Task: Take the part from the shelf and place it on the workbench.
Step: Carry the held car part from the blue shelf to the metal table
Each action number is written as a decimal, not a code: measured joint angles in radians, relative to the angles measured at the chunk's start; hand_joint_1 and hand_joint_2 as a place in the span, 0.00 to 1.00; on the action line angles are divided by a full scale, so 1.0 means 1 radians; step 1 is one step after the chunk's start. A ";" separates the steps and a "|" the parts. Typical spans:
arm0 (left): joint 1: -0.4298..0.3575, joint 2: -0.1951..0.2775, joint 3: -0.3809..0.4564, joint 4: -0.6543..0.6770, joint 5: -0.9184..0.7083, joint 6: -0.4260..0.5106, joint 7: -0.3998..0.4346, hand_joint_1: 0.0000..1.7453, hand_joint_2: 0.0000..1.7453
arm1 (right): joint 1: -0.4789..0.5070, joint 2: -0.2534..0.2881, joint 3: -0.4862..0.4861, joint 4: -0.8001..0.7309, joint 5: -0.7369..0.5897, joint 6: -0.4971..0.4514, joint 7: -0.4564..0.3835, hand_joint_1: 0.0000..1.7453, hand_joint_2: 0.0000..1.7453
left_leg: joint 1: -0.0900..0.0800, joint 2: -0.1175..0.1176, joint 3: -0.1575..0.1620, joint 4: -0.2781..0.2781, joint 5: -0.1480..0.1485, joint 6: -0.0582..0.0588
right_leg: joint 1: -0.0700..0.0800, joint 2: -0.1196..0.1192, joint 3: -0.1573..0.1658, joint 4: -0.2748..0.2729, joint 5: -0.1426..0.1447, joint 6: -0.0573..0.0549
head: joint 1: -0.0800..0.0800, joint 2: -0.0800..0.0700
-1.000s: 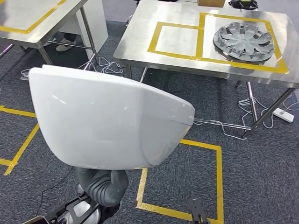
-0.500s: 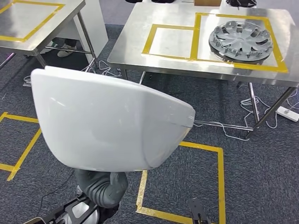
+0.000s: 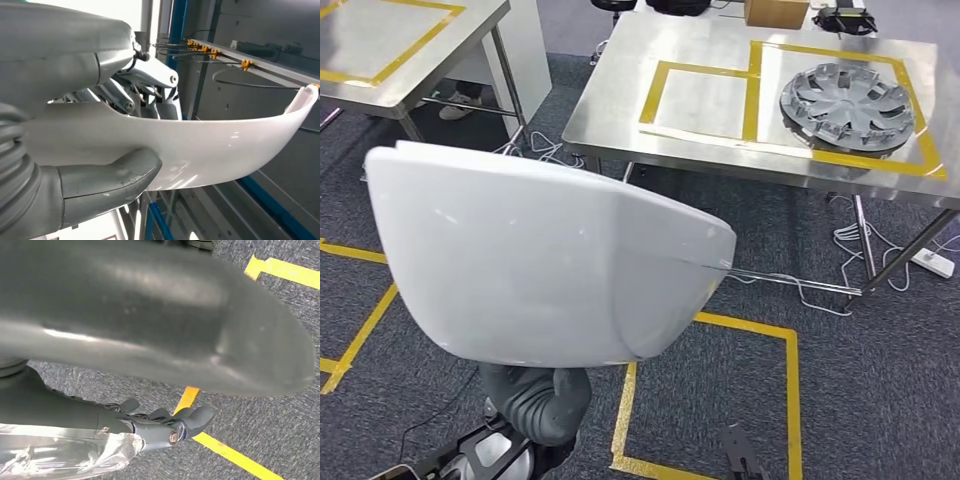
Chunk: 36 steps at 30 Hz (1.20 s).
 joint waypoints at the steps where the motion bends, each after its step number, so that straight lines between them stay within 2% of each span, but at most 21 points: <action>1: 0.000 0.000 0.000 0.000 0.000 0.000 0.000 1.00 1.00 | 0.003 0.000 0.000 0.000 0.000 0.000 0.000 0.00 0.00 | 0.000 0.000 0.012 0.000 -0.010 0.002 | 0.000 0.000 -0.046 0.063 -0.022 0.001 | 0.001 0.000; 3: 0.000 0.000 0.000 0.000 0.000 0.001 0.000 1.00 1.00 | 0.009 0.000 0.000 0.000 0.000 0.000 0.000 0.00 0.00 | 0.000 -0.001 0.042 0.000 -0.035 0.001 | 0.000 0.000 -0.109 0.114 -0.050 0.003 | 0.003 0.000; 4: 0.000 0.000 0.000 0.000 0.000 0.002 0.000 1.00 1.00 | 0.011 0.000 0.000 0.000 0.000 0.000 0.001 0.00 0.00 | 0.001 -0.002 0.061 0.000 -0.049 0.000 | -0.001 0.000 -0.118 0.088 -0.045 0.003 | 0.004 0.000; 5: 0.000 0.000 0.000 0.000 0.000 0.003 0.000 1.00 1.00 | 0.012 0.000 0.000 0.000 0.000 0.000 0.001 0.00 0.00 | 0.002 -0.003 0.081 0.000 -0.065 -0.003 | -0.001 -0.001 -0.114 0.037 -0.018 0.002 | 0.005 0.000; 7: 0.001 0.001 0.000 0.001 0.001 0.006 0.000 1.00 1.00 | 0.016 0.000 0.000 0.002 0.000 0.001 0.001 0.00 0.00 | 0.000 -0.004 0.118 0.002 -0.099 -0.013 | -0.001 -0.007 -0.099 -0.083 0.102 -0.005 | 0.008 0.000; 8: 0.001 0.001 0.000 0.001 0.001 0.006 0.000 1.00 1.00 | 0.018 0.000 0.000 0.002 0.000 0.001 0.002 0.00 0.00 | -0.001 -0.005 0.132 0.002 -0.114 -0.019 | 0.001 -0.009 -0.092 -0.116 0.155 -0.012 | 0.008 0.000; 9: 0.000 0.001 -0.001 0.001 0.001 0.007 0.000 1.00 1.00 | 0.018 0.000 0.000 0.003 0.000 0.001 0.003 0.00 0.00 | -0.002 -0.005 0.142 0.000 -0.125 -0.025 | 0.003 -0.011 -0.088 -0.131 0.188 -0.021 | 0.008 0.000; 11: -0.003 -0.001 -0.002 0.001 0.001 0.010 0.000 1.00 1.00 | 0.011 0.000 0.000 0.002 0.000 0.001 0.004 0.00 0.00 | -0.001 -0.005 0.133 0.026 -0.110 -0.037 | 0.004 -0.008 -0.079 -0.127 0.183 -0.037 | 0.005 0.000; 13: -0.005 0.000 -0.001 0.000 0.000 0.015 0.000 1.00 1.00 | 0.003 0.000 0.000 0.001 0.000 0.001 0.003 0.00 0.00 | 0.000 -0.004 0.065 0.130 -0.069 -0.049 | 0.000 -0.006 -0.067 -0.136 0.170 -0.049 | 0.002 0.000; 14: -0.005 0.000 -0.001 0.000 -0.001 0.017 0.000 1.00 1.00 | 0.002 0.000 0.000 0.001 0.000 0.002 0.004 0.00 0.00 | 0.000 -0.003 0.017 0.194 -0.071 -0.054 | -0.002 -0.005 -0.057 -0.142 0.163 -0.053 | 0.000 0.000; 16: -0.005 0.002 -0.001 0.000 -0.002 0.021 0.000 1.00 1.00 | 0.004 0.000 0.000 0.001 0.000 0.002 0.004 0.00 0.00 | 0.001 -0.003 -0.065 0.281 -0.135 -0.061 | -0.002 -0.004 -0.037 -0.148 0.147 -0.058 | -0.002 0.000; 17: -0.004 0.002 -0.001 0.000 -0.003 0.024 0.000 1.00 1.00 | 0.006 0.000 0.000 0.001 -0.001 0.002 0.004 0.00 0.00 | 0.001 -0.003 -0.093 0.297 -0.171 -0.062 | -0.002 -0.003 -0.028 -0.149 0.139 -0.059 | -0.002 0.000; 18: -0.003 0.003 -0.001 -0.001 -0.004 0.029 0.000 1.00 1.00 | 0.007 0.000 0.000 0.001 -0.001 0.002 0.004 0.00 0.00 | 0.001 -0.003 -0.110 0.294 -0.184 -0.061 | -0.002 0.000 -0.018 -0.149 0.131 -0.060 | -0.002 0.000; 19: -0.002 0.003 -0.001 -0.001 -0.005 0.035 0.000 1.00 1.00 | 0.008 0.000 0.000 0.001 -0.001 0.002 0.004 0.00 0.00 | 0.000 -0.003 -0.116 0.268 -0.164 -0.059 | -0.002 0.002 -0.008 -0.149 0.124 -0.059 | -0.002 0.000; 22: -0.001 0.007 -0.005 -0.003 -0.007 0.054 0.001 1.00 1.00 | 0.007 0.000 0.000 0.001 -0.001 0.002 0.003 0.00 0.00 | -0.002 0.001 -0.086 0.097 -0.004 -0.045 | 0.000 0.009 0.017 -0.148 0.106 -0.050 | -0.002 0.000; 23: -0.001 0.008 -0.007 -0.003 -0.006 0.058 0.001 1.00 1.00 | 0.006 0.000 0.000 0.001 -0.001 0.003 0.003 0.00 0.00 | -0.003 0.003 -0.077 0.053 0.024 -0.041 | 0.001 0.009 0.021 -0.148 0.102 -0.044 | -0.002 0.000; 28: -0.002 0.011 -0.012 -0.005 -0.003 0.064 0.003 1.00 1.00 | 0.002 0.000 0.000 0.001 -0.002 0.003 0.002 0.00 0.00 | -0.003 0.002 -0.060 0.014 0.047 -0.017 | 0.001 0.003 0.022 -0.133 0.077 -0.013 | 0.002 0.000; 31: -0.003 0.012 -0.015 -0.005 0.001 0.064 0.003 1.00 1.00 | 0.002 0.000 0.000 0.001 -0.003 0.002 0.001 0.00 0.00 | 0.000 0.003 -0.052 0.011 0.045 -0.007 | 0.000 0.001 -0.056 0.036 -0.008 0.000 | 0.011 0.000; 33: -0.002 0.012 -0.016 -0.005 0.002 0.064 0.004 1.00 1.00 | 0.003 0.000 0.000 0.001 -0.003 0.003 0.001 0.00 0.00 | 0.000 0.002 -0.050 0.012 0.041 -0.005 | -0.001 0.000 -0.104 0.127 -0.034 0.004 | 0.011 0.000; 34: -0.002 0.012 -0.017 -0.005 0.003 0.064 0.004 1.00 1.00 | 0.004 0.000 0.000 0.001 -0.003 0.003 0.001 0.00 0.00 | 0.000 0.001 -0.047 0.012 0.039 -0.006 | -0.001 0.000 -0.102 0.119 -0.018 0.005 | 0.012 0.000; 36: -0.002 0.012 -0.017 -0.005 0.003 0.064 0.004 1.00 1.00 | 0.003 0.000 0.000 0.001 -0.003 0.002 0.001 0.00 0.00 | 0.002 -0.001 -0.038 0.013 0.032 -0.012 | -0.003 0.000 -0.042 -0.003 0.050 0.006 | 0.012 0.000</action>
